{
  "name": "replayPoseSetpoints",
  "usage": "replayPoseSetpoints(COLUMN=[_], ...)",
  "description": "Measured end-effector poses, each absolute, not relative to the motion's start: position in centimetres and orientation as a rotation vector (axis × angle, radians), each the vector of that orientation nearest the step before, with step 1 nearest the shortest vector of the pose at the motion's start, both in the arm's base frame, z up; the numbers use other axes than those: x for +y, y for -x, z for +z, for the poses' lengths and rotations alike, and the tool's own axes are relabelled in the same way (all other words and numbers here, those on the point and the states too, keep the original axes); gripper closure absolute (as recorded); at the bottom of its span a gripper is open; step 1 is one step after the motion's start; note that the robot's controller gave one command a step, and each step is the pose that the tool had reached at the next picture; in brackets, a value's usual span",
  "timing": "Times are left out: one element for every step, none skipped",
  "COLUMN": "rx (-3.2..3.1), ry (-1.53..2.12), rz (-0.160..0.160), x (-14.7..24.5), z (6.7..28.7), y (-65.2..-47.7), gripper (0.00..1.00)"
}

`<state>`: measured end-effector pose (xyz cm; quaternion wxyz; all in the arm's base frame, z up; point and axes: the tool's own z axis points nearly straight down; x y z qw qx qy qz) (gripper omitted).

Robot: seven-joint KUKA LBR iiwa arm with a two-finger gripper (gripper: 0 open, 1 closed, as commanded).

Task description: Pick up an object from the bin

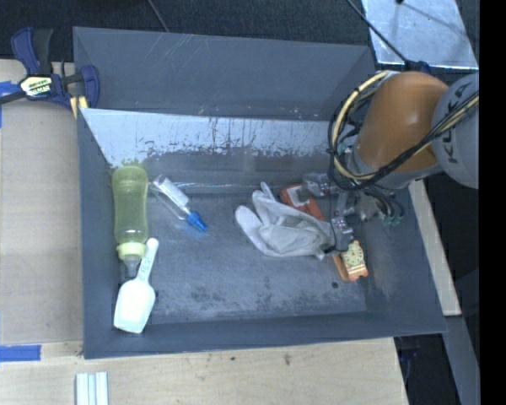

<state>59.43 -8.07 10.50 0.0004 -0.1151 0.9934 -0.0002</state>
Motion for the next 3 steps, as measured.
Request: replayPoseSetpoints(rx=[3.129, 3.129, 3.098], ry=[0.265, 0.204, 0.439], rz=[0.000, -0.003, -0.004], x=[-7.40, -6.82, -6.79], z=[8.56, 7.88, 7.69], y=[-59.72, -59.61, -59.14], gripper=[0.00, 0.00, 0.00])
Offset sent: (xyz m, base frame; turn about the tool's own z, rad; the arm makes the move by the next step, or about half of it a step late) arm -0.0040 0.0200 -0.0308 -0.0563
